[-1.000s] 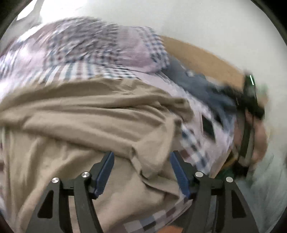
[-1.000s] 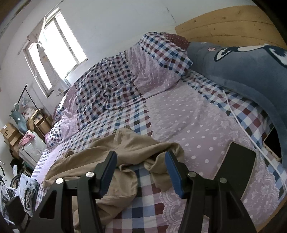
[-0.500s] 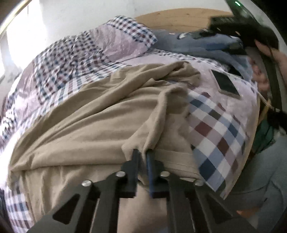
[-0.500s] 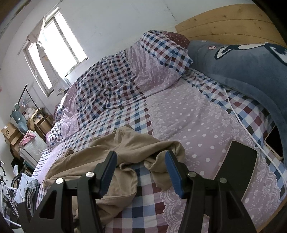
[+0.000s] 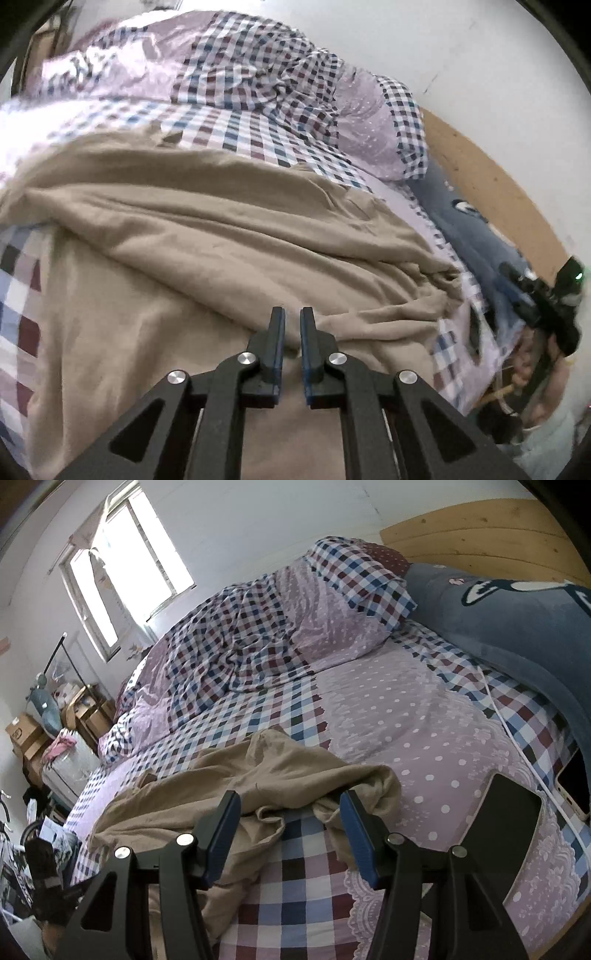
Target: Fold clothes
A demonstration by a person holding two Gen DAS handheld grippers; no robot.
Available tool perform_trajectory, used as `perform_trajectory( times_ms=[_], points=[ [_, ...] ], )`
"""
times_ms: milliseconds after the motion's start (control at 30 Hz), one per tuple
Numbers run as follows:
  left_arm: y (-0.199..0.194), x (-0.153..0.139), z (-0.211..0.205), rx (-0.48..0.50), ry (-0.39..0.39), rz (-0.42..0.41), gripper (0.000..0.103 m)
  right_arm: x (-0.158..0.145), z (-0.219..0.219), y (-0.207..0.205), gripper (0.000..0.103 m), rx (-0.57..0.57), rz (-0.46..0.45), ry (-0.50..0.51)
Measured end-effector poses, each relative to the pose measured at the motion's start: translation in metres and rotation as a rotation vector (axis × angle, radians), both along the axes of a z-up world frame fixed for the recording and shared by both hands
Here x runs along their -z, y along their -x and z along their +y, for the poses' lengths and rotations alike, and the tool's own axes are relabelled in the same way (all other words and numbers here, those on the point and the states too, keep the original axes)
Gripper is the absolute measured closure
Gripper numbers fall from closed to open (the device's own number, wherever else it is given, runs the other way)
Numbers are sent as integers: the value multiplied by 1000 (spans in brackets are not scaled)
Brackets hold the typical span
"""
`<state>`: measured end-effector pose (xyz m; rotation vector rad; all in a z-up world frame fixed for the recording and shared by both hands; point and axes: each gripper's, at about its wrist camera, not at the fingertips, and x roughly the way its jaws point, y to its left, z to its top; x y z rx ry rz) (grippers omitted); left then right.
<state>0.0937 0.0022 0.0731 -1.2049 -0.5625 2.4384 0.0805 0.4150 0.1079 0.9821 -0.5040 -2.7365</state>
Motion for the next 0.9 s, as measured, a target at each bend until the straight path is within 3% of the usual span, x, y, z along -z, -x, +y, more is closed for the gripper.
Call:
perform_trajectory(
  times_ms=[33,67,433,500,567,767,900],
  points=[
    [-1,3,0,17,-8,-11,68,0,-2,1,43,-3,-1,-4],
    [-2,5,1,35,-15,-22,58,0,-3,1,43,-5,-2,-6],
    [7,30,17,80,-171,-160,58,1,-15,5,43,-31,-10,-29],
    [12,30,20,80,-203,-176,64,2,-17,6,43,-35,-11,-33],
    [18,28,24,80,-222,-187,98,2,-19,7,43,-39,-12,-37],
    [29,-2,19,59,-258,-110,102,4,-23,9,43,-46,-19,-47],
    [36,-35,-10,-2,-283,-19,102,4,-30,12,43,-57,-22,-55]
  ],
)
